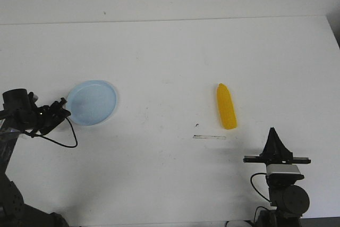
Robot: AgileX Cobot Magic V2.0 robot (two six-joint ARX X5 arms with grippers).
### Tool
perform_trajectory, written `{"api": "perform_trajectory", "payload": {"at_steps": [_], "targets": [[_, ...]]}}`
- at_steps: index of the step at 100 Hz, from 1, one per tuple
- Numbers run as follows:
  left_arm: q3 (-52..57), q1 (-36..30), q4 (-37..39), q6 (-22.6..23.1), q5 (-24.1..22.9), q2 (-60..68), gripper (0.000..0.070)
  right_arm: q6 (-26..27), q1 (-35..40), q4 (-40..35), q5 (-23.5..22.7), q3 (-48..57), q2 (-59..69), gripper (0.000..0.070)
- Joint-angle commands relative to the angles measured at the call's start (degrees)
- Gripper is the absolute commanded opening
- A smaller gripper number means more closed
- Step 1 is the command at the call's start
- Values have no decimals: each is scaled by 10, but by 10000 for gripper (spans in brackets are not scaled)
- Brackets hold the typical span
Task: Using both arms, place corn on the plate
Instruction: 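Reach the left gripper forward to the rim of the light blue plate, then push the light blue plate with the left gripper toward the yellow corn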
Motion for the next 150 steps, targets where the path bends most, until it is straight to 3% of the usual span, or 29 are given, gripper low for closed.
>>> {"api": "perform_trajectory", "payload": {"at_steps": [1, 55, 59, 65, 71, 107, 127, 150], "targets": [[10, -2, 4, 1, 5, 17, 215, 3, 0, 6, 0, -1, 0, 11], [10, -32, 18, 1, 5, 56, 195, 3, 0, 6, 0, -1, 0, 10], [10, -33, 20, 1, 5, 56, 173, 3, 0, 6, 0, -1, 0, 11], [10, -33, 21, 1, 5, 56, 65, 3, 0, 6, 0, -1, 0, 11], [10, -32, 22, 1, 5, 56, 0, 3, 0, 6, 0, -1, 0, 10], [10, -49, 20, -7, 10, 14, 1, 3, 0, 6, 0, -1, 0, 10], [10, -112, 20, -21, 11, -24, 1, 3, 0, 6, 0, -1, 0, 11], [10, -245, 29, -30, 2, -24, 1, 3, 0, 6, 0, -1, 0, 10]]}}
